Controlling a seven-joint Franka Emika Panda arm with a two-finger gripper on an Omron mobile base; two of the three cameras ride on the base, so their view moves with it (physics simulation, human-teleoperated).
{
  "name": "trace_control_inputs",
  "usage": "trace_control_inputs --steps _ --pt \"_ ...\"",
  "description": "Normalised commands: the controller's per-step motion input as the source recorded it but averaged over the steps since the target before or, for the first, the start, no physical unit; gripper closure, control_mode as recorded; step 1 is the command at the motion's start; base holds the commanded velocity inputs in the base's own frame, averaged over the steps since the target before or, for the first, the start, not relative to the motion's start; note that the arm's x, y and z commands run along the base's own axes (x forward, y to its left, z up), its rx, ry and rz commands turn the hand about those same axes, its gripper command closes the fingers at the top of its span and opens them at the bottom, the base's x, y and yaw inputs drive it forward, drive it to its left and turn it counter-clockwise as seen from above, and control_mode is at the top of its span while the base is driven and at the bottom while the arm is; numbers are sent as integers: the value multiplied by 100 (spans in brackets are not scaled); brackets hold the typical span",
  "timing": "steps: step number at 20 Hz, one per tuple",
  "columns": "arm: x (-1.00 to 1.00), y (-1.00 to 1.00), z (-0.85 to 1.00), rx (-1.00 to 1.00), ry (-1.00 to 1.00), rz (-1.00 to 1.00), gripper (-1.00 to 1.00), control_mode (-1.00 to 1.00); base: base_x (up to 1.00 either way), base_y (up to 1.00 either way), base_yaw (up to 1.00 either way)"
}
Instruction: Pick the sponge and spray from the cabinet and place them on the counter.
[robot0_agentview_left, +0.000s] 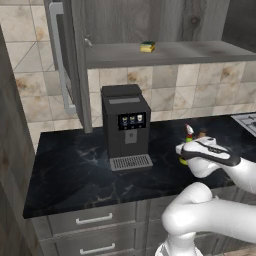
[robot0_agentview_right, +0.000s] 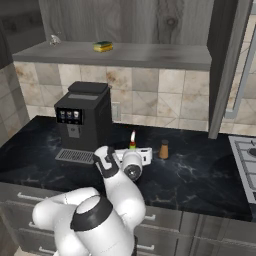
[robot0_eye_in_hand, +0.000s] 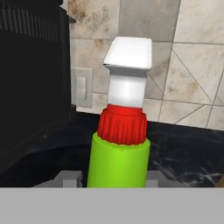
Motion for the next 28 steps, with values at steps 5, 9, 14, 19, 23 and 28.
trace_control_inputs --steps 5,9,14,19,23,28 --pt "0 0 -22 0 0 0 -100 -100 0 0 0" --pt "-1 -1 -13 0 0 0 -100 -100 0 0 0" --pt "-8 -3 -8 0 0 0 -100 -100 0 0 0" --pt "-30 0 -4 0 0 0 -100 -100 0 0 0" --pt "-31 0 0 0 0 0 -100 -100 0 0 0" --pt "-29 0 0 0 0 0 -100 -100 0 0 0"
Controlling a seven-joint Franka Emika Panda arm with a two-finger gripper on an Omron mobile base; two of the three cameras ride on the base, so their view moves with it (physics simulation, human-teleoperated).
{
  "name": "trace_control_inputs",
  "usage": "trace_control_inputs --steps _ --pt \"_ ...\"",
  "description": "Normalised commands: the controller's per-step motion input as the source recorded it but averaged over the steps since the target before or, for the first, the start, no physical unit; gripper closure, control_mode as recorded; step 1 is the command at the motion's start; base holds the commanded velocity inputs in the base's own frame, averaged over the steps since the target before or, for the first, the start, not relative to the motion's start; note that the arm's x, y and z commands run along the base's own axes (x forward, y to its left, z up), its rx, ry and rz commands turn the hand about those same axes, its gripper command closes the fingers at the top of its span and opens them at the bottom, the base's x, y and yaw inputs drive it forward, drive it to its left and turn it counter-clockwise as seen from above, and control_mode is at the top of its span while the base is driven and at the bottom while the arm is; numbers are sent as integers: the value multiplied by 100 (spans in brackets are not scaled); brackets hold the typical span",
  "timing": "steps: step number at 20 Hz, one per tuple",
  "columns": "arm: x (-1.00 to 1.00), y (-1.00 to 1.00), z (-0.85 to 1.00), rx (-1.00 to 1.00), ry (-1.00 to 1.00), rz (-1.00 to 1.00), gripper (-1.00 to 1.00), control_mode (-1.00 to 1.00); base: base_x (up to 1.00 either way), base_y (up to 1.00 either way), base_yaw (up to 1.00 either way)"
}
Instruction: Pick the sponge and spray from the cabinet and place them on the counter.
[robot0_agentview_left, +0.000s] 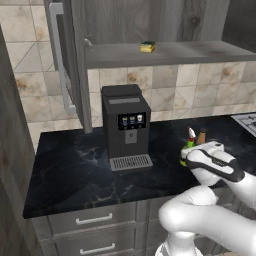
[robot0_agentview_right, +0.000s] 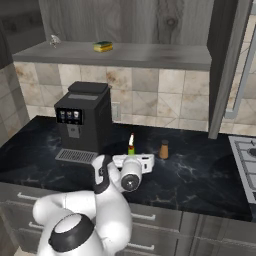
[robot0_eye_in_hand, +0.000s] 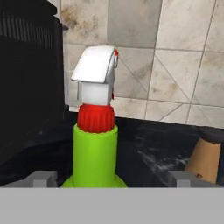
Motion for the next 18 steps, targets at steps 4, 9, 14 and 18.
trace_control_inputs --steps 4,9,14,18 --pt "-56 0 0 0 0 0 -100 -100 0 0 0" --pt "-80 0 0 0 -5 0 -100 -100 0 0 0" --pt "-69 12 27 0 -13 0 -100 -100 0 0 0" --pt "-40 10 82 0 -16 0 -100 -100 0 0 0"
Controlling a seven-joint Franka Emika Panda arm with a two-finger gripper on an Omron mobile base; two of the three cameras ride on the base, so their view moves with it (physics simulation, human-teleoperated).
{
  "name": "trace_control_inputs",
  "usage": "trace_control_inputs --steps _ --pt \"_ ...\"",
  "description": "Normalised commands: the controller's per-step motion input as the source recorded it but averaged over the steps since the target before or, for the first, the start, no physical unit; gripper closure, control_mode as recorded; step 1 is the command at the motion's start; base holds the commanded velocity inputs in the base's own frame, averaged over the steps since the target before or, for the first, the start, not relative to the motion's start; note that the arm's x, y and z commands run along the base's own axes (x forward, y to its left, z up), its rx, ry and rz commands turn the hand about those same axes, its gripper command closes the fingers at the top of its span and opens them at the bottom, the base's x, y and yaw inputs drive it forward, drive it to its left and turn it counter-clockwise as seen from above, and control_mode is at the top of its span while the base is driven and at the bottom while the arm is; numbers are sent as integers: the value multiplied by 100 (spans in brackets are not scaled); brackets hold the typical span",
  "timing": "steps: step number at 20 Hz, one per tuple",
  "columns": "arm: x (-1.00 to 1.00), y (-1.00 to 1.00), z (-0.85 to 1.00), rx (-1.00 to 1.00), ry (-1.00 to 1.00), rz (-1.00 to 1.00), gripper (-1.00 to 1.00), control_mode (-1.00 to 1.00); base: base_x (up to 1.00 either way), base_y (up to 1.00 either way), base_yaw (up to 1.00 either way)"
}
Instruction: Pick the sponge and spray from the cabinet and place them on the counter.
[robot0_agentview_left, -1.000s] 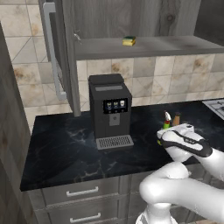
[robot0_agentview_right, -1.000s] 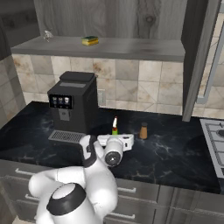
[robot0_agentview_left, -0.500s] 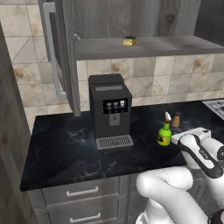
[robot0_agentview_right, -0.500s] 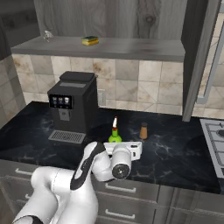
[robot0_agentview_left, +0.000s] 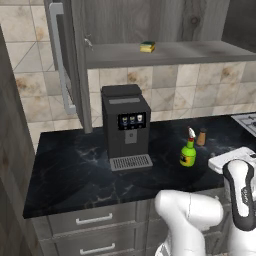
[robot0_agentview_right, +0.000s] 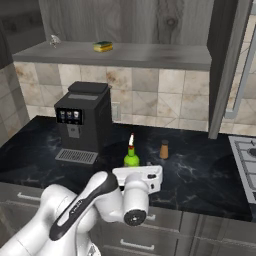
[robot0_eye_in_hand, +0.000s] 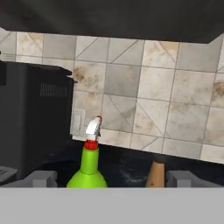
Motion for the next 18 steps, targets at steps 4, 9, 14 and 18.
trace_control_inputs --steps 4,9,14,18 --pt "-37 8 90 0 -14 0 -100 -100 0 0 0" --pt "-29 4 88 0 -3 1 -100 -100 0 0 0" --pt "-35 -5 74 9 23 4 -100 -100 0 0 0" --pt "-33 -7 57 7 34 8 -100 -100 0 0 0"
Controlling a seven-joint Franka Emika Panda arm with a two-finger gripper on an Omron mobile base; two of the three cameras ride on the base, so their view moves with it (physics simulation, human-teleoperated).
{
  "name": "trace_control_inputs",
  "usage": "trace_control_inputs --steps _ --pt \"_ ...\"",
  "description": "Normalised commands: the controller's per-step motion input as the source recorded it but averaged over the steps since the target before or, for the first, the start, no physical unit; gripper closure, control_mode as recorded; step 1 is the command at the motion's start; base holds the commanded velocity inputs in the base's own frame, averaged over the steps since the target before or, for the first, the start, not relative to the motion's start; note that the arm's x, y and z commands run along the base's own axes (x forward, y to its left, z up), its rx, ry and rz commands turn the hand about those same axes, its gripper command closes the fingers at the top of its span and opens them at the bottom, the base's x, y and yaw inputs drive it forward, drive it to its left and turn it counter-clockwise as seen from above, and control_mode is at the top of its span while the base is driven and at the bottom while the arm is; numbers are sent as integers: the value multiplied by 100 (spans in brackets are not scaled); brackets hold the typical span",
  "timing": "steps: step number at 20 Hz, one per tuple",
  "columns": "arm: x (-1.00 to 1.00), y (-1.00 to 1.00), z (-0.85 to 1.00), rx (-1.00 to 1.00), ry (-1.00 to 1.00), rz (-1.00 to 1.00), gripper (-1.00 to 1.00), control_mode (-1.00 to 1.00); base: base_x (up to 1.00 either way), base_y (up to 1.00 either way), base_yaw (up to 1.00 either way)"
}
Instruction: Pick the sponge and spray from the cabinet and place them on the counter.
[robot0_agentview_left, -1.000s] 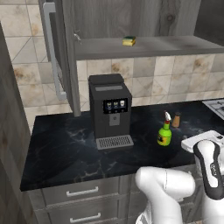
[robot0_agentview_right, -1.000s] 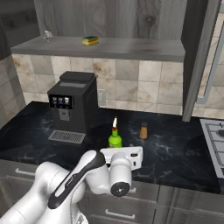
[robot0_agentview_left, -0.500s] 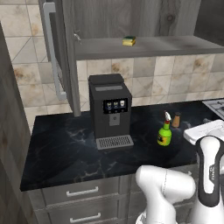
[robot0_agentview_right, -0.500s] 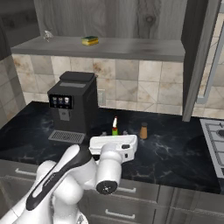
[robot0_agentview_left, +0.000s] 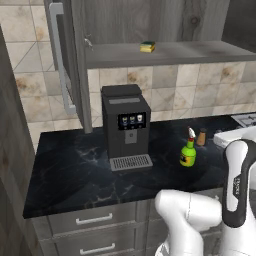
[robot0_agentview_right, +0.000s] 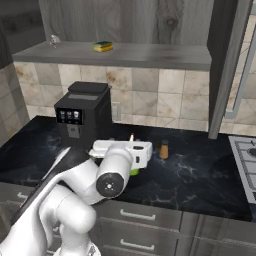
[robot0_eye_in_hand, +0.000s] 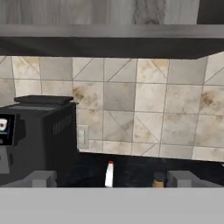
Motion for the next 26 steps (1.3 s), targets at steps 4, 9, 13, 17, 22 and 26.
trace_control_inputs --steps 4,9,13,17,22,26 --pt "-33 -5 42 4 33 11 -100 -100 0 0 0" --pt "-26 0 41 4 33 10 -100 -100 0 0 0" --pt "-16 0 52 5 23 2 -100 -100 0 0 0" --pt "-15 19 19 -4 -8 -6 -100 -100 0 0 0" --pt "-23 6 20 -1 -2 -12 -100 -100 0 0 0" --pt "-7 25 5 1 -1 -21 -100 -100 0 0 0"
